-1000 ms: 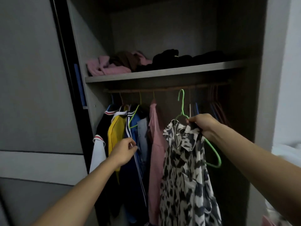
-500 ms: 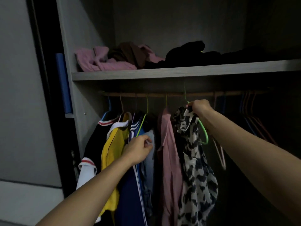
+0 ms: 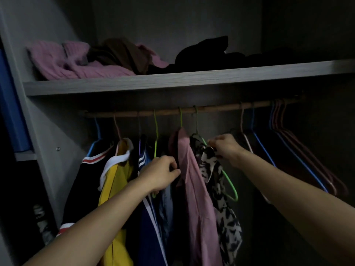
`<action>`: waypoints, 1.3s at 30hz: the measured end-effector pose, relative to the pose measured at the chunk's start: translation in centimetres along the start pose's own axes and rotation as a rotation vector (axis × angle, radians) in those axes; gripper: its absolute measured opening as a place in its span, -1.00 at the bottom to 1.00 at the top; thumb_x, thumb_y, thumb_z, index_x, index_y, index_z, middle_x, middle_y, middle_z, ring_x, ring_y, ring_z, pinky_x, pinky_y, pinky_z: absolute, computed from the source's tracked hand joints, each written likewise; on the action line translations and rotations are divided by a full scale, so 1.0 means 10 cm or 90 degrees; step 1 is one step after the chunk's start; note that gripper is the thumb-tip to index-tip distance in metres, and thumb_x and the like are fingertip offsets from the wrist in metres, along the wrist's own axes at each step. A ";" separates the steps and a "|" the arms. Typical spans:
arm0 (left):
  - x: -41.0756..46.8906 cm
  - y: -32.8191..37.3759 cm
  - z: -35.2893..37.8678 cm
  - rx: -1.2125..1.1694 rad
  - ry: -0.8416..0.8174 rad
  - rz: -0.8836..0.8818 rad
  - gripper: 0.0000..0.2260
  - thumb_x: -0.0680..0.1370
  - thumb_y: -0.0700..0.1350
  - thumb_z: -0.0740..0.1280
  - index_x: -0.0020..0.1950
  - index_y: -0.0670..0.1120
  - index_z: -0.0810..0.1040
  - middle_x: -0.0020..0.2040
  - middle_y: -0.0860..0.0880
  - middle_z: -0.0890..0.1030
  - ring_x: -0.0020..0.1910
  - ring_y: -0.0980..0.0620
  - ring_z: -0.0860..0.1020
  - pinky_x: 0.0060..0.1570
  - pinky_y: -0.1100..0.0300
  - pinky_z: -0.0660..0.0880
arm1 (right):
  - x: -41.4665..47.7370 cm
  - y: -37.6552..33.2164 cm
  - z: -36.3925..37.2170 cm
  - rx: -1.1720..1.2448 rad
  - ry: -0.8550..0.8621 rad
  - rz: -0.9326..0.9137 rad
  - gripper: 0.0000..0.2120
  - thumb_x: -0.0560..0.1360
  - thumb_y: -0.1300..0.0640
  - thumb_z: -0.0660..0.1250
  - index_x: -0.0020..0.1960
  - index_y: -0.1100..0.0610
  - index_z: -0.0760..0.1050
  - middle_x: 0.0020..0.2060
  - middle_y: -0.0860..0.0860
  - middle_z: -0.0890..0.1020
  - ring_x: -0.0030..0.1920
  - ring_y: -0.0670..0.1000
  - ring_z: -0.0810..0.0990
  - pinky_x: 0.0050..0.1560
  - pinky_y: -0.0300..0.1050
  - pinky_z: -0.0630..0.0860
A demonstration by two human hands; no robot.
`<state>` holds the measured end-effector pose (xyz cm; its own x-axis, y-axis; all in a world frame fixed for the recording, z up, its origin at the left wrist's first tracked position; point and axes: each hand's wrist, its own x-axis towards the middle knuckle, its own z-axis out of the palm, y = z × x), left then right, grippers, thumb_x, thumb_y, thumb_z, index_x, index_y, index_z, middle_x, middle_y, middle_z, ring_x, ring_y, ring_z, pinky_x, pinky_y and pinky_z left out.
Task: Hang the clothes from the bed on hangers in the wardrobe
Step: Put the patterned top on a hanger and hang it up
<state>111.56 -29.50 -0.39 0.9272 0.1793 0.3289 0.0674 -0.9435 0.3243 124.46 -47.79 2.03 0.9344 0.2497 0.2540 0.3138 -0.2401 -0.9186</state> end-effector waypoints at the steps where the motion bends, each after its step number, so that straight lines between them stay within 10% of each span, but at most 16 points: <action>1: 0.01 0.05 0.01 0.013 0.030 0.016 -0.81 0.53 0.11 0.30 0.04 0.05 0.54 -0.25 0.06 0.57 -0.21 -0.01 0.60 -0.20 0.05 0.56 | 0.01 -0.01 -0.10 -0.113 0.038 -0.059 -0.86 0.52 0.09 0.37 -0.16 0.12 0.62 -0.26 0.08 0.64 -0.23 0.08 0.61 -0.23 -0.13 0.48; 4: -0.01 0.27 0.07 0.057 0.140 0.074 -0.79 0.55 0.12 0.24 0.08 0.04 0.52 -0.05 0.02 0.53 -0.01 -0.06 0.56 -0.08 0.03 0.52 | -0.05 -0.01 -0.47 -0.552 0.213 -0.197 -0.83 0.50 -0.03 0.35 0.01 0.03 0.59 -0.01 0.07 0.61 0.01 0.17 0.61 -0.19 -0.09 0.41; 8: -0.02 0.50 0.25 0.074 0.199 0.151 -0.68 0.59 0.11 0.17 0.27 0.01 0.45 0.17 -0.02 0.45 0.18 -0.06 0.43 0.06 0.03 0.45 | -0.04 0.27 -0.79 -0.748 0.231 -0.113 -0.65 0.48 0.05 0.38 0.22 0.10 0.41 0.16 0.11 0.46 0.15 0.18 0.51 -0.16 -0.02 0.41; 14: -0.07 0.63 0.60 0.205 0.136 0.148 -0.63 0.58 0.10 0.16 0.36 0.02 0.38 0.28 -0.02 0.37 0.28 -0.07 0.34 0.19 0.01 0.36 | 0.01 0.58 -0.85 -0.617 0.172 -0.073 -0.78 0.54 0.25 0.20 0.18 0.15 0.36 0.06 0.19 0.60 0.06 0.26 0.59 -0.12 0.04 0.44; 25: -0.45 0.51 0.48 0.168 0.193 0.110 -0.70 0.53 -0.02 0.27 0.23 -0.03 0.53 0.23 -0.04 0.45 0.23 -0.09 0.37 0.22 0.00 0.31 | -0.48 0.12 -1.07 -0.331 0.224 -0.121 -0.78 0.55 0.00 0.28 0.15 0.04 0.56 -0.02 0.07 0.66 0.04 0.15 0.61 -0.04 -0.03 0.50; 39: -1.23 1.12 0.81 -0.045 0.188 0.378 -0.75 0.41 -0.02 0.18 -0.05 -0.04 0.59 -0.03 -0.03 0.52 -0.02 -0.09 0.50 0.00 0.03 0.48 | -2.98 0.95 -1.66 -0.551 0.252 0.021 -0.80 0.60 -0.11 0.18 0.04 -0.05 0.52 -0.21 0.00 0.63 -0.10 0.17 0.60 -0.23 -0.05 0.41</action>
<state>103.94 -44.48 -7.99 0.6588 -0.2864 0.6956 -0.4572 -0.8868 0.0679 102.38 -73.15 -9.27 0.8845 -0.0669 0.4617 0.1537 -0.8926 -0.4239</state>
